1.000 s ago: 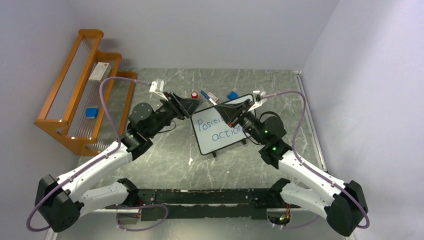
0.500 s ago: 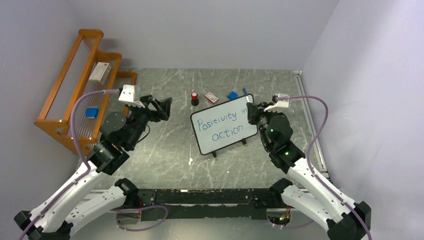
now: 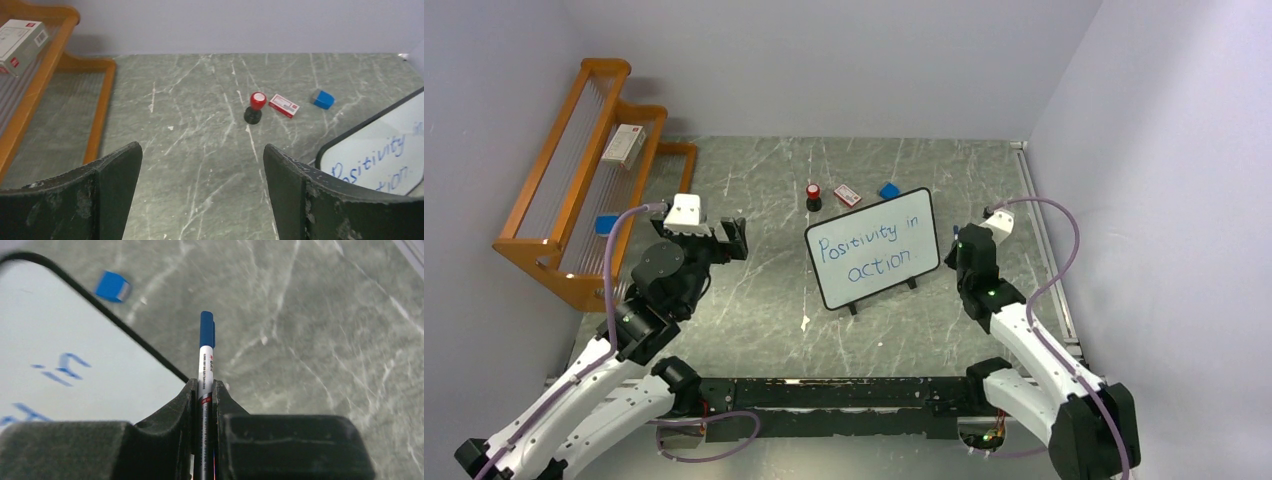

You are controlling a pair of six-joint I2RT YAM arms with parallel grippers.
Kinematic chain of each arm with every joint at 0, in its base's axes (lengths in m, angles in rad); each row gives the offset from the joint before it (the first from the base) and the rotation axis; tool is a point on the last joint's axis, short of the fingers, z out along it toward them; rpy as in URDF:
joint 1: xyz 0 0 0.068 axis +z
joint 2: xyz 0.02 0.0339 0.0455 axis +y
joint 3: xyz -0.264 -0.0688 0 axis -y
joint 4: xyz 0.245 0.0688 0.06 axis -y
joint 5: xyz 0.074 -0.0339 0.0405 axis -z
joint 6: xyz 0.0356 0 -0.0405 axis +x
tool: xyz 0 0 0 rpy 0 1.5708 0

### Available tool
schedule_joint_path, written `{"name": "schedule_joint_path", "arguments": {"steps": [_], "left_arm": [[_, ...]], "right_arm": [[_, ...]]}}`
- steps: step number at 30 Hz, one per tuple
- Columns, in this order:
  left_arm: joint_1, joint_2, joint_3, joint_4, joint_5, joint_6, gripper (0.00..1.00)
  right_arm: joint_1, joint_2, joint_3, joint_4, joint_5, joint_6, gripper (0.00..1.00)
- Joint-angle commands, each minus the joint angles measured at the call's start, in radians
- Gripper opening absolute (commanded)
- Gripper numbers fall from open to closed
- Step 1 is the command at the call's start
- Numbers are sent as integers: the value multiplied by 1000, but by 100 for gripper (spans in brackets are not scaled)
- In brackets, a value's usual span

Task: Write a sentence on the whiteboard
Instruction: Place the whiteboard marker at the center of the board.

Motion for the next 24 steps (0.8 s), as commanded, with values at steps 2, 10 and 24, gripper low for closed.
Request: {"name": "schedule_joint_path", "arguments": {"steps": [2, 10, 24], "left_arm": [[28, -14, -2, -29, -40, 26, 93], [39, -51, -17, -30, -59, 21, 93], [67, -75, -14, -48, -35, -12, 93]], "right_arm": [[-74, 65, -58, -1, -61, 80, 0], [-139, 162, -94, 17, -125, 128, 2], [-153, 100, -95, -62, -113, 186, 43]]}}
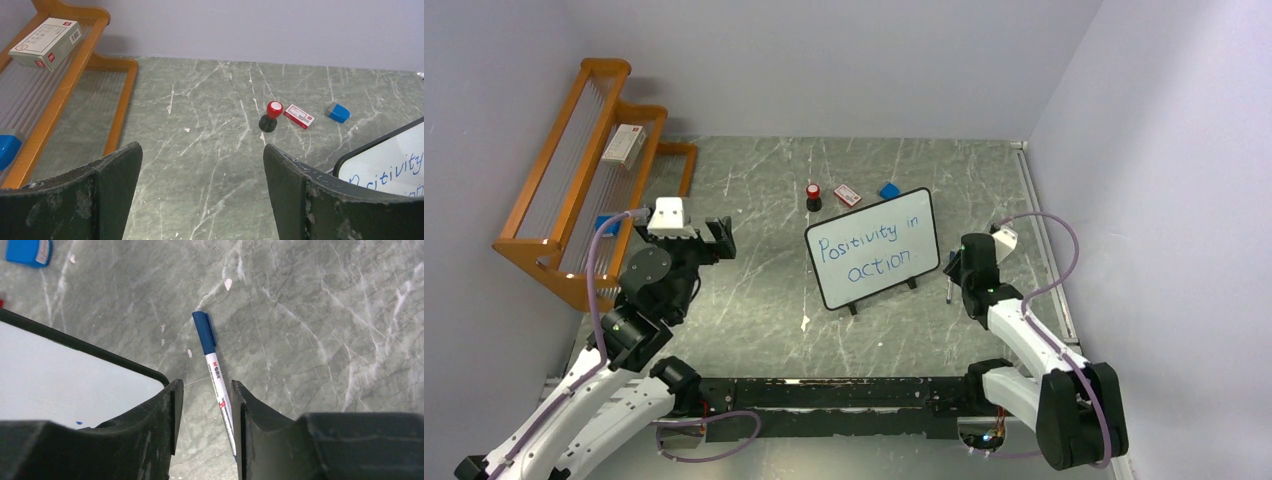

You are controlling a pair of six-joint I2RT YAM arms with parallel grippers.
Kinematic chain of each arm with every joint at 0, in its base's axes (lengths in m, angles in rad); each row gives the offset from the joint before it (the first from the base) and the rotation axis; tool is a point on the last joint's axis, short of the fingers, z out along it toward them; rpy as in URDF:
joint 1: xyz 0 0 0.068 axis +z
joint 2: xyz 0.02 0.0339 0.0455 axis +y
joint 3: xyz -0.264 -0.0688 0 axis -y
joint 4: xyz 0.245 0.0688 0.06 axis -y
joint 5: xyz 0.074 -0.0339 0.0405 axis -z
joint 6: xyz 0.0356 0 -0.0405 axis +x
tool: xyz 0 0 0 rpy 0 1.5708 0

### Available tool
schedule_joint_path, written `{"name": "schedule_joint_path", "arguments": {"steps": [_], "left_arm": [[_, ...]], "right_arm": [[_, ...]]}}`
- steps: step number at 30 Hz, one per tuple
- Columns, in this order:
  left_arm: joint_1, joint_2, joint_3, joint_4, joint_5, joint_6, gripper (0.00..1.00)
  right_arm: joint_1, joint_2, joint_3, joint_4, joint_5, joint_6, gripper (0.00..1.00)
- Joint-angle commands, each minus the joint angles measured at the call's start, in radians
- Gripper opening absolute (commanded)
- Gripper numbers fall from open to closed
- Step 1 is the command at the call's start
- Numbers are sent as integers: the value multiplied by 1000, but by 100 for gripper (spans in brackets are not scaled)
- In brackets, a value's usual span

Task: Write a sentence on the whiteboard
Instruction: Place the whiteboard marker at the center of the board, then reset both arms

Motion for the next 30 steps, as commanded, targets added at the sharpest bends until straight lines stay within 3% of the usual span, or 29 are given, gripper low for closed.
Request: {"name": "schedule_joint_path", "arguments": {"steps": [1, 13, 15, 17, 24, 30], "left_arm": [[13, -27, -11, -10, 4, -13, 93], [13, -115, 89, -130, 62, -32, 97], [13, -131, 128, -164, 66, -22, 97], [13, -151, 159, -187, 67, -14, 98], [13, -216, 256, -237, 17, 8, 97], [13, -272, 275, -250, 9, -9, 97]], "right_arm": [[-10, -68, -2, -40, 16, 33, 45], [-10, -456, 212, -329, 35, -71, 78], [-10, -516, 266, -363, 31, -111, 85], [-9, -562, 325, -402, 25, -148, 99], [-10, -665, 488, -462, 20, -262, 100], [-9, -746, 492, -434, 34, -344, 100]]}}
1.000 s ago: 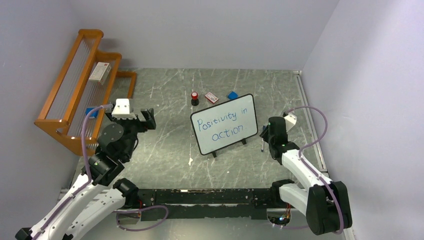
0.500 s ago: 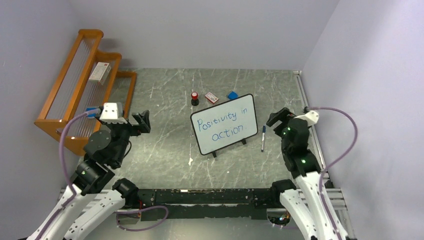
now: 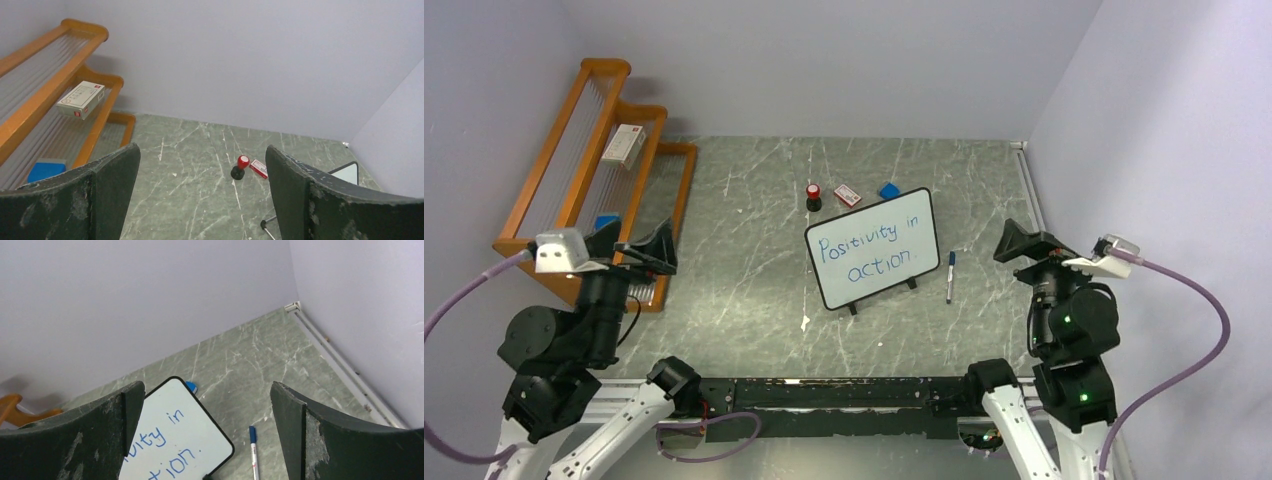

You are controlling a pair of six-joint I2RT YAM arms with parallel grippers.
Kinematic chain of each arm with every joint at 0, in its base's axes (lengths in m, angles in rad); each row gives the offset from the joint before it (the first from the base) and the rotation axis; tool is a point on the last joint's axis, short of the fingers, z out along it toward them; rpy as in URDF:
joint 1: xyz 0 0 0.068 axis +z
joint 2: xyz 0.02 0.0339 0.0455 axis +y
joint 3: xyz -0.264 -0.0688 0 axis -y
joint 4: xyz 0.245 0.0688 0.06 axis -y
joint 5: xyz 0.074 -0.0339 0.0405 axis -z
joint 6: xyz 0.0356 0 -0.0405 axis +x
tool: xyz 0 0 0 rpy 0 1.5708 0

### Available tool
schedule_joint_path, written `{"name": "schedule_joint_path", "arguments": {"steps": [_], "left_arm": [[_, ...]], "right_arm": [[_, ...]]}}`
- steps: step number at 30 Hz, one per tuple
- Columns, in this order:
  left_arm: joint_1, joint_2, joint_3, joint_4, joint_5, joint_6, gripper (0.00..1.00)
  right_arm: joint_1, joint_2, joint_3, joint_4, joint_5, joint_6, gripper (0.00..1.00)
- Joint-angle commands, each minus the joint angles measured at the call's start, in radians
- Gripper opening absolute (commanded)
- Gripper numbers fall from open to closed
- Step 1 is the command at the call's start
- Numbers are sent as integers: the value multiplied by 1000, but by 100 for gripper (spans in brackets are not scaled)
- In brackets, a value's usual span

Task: Write a sentence on the whiteboard
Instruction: Reset both arms

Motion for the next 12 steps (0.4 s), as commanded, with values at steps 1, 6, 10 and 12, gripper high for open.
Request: {"name": "schedule_joint_path", "arguments": {"steps": [1, 6, 10, 12], "left_arm": [[9, -39, 8, -39, -24, 6, 98], [9, -65, -31, -19, -53, -3, 98], [9, -66, -56, 7, -55, -9, 97], [9, -60, -67, 16, -50, -12, 98]], "right_arm": [[-8, -47, 2, -18, 19, -82, 100], [-8, -69, -4, -9, 28, -94, 100], [-8, -86, -11, 17, -1, -120, 100], [-8, -78, -8, 13, 2, -124, 100]]}}
